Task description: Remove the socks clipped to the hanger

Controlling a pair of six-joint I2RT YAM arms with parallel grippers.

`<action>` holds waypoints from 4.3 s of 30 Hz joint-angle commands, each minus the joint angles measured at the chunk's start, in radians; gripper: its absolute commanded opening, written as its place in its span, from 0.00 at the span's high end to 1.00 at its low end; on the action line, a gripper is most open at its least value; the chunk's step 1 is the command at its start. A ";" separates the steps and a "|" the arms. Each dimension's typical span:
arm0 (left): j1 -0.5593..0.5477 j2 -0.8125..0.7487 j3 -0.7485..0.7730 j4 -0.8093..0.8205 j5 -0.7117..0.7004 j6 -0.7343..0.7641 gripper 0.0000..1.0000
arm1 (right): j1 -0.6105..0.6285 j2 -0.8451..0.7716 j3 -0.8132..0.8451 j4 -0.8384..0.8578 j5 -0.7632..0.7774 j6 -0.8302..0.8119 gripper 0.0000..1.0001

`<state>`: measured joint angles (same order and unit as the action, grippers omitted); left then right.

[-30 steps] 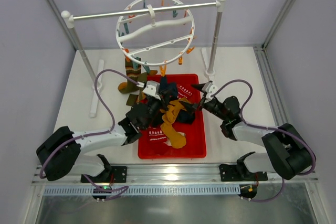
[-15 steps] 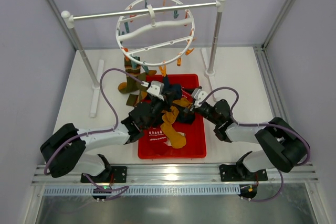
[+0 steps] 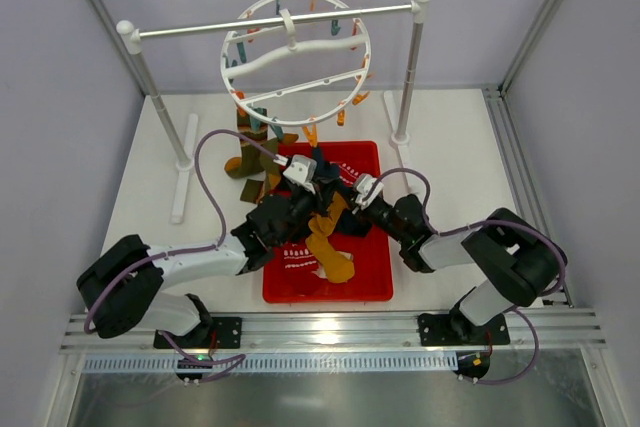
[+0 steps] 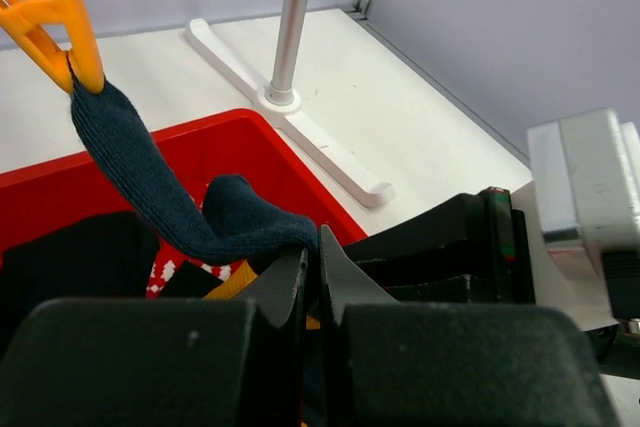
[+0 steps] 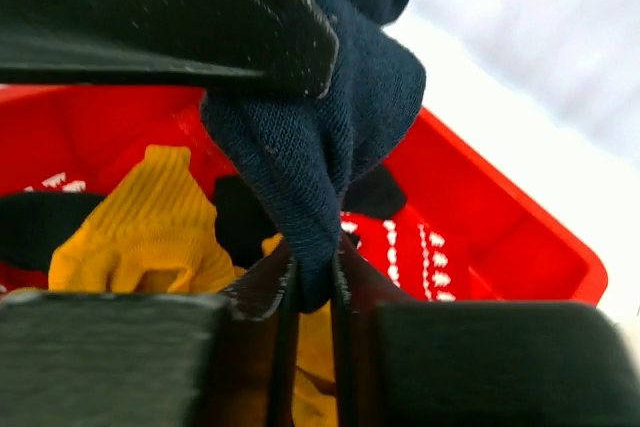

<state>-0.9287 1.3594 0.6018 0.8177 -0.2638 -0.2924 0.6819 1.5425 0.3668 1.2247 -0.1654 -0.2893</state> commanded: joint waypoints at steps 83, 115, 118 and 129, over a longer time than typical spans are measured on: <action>0.257 0.076 0.314 -0.152 0.005 -0.034 1.00 | 0.073 -0.073 -0.077 0.414 0.242 -0.125 0.93; 0.220 -0.526 -0.049 -0.448 -0.069 -0.033 0.00 | 0.235 -0.749 0.006 -0.489 0.385 -0.002 0.92; 0.220 -0.526 -0.047 -0.459 -0.114 -0.028 0.00 | 0.237 -0.728 0.070 -0.649 0.398 0.056 0.90; 0.218 -0.497 -0.034 -0.463 -0.114 -0.027 0.00 | 0.237 -0.532 0.222 -0.973 0.429 0.199 0.72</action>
<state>-0.7071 0.8711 0.5579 0.3431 -0.3561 -0.3149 0.9131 0.9909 0.5106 0.3580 0.2588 -0.1493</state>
